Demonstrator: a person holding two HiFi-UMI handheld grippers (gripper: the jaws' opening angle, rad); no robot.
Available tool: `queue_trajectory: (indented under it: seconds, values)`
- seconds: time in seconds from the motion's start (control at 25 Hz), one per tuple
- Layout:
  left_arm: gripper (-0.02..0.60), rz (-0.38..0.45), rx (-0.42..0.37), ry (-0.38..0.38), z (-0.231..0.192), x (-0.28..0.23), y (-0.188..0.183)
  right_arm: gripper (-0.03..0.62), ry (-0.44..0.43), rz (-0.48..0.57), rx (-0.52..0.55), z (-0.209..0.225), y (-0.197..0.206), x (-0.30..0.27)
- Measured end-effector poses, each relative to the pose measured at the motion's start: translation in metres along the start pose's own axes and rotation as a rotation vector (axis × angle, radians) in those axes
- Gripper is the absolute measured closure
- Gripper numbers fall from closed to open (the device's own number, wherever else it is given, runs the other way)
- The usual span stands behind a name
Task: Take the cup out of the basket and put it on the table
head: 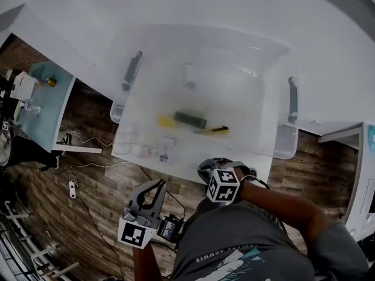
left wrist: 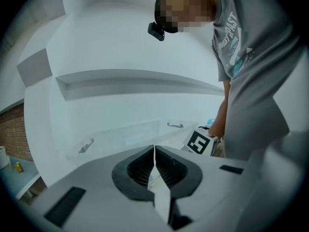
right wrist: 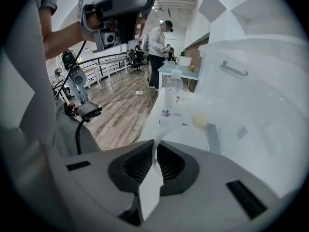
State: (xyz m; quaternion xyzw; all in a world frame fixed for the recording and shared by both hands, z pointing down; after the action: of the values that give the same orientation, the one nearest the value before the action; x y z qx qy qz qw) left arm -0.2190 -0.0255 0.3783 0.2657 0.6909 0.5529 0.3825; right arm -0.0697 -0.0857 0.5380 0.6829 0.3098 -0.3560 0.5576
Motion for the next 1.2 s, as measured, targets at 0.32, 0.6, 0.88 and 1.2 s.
queue_trajectory:
  seconds: [0.32,0.6,0.88,1.2]
  values:
    - [0.566,-0.034,0.017,-0.006,0.003,0.007,0.005,0.565,-0.037,-0.061,0.013,-0.006,0.010,-0.025]
    - [0.566,-0.045,0.019,-0.006,0.009,0.010,0.006,0.565,-0.047,-0.137,0.036,-0.011,0.019,-0.040]
    - [0.566,-0.049,0.014,0.000,0.017,0.011,0.007,0.563,-0.067,-0.270,0.155,-0.017,0.026,-0.051]
    - [0.566,-0.042,0.018,0.008,0.022,0.015,0.011,0.525,-0.028,-0.295,0.286,-0.017,0.020,-0.057]
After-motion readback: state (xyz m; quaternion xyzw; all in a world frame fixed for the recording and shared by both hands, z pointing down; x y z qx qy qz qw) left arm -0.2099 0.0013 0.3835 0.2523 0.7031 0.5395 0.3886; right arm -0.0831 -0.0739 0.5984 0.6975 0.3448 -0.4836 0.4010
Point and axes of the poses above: the fingertips, and each gripper's own axes: x backward along the fingers, z to its right, y out of its underside, the point moved 7 cm from there along x, backward along the fingers, and after that the axes turned 8 degrees about x, right-handed, at the moved point
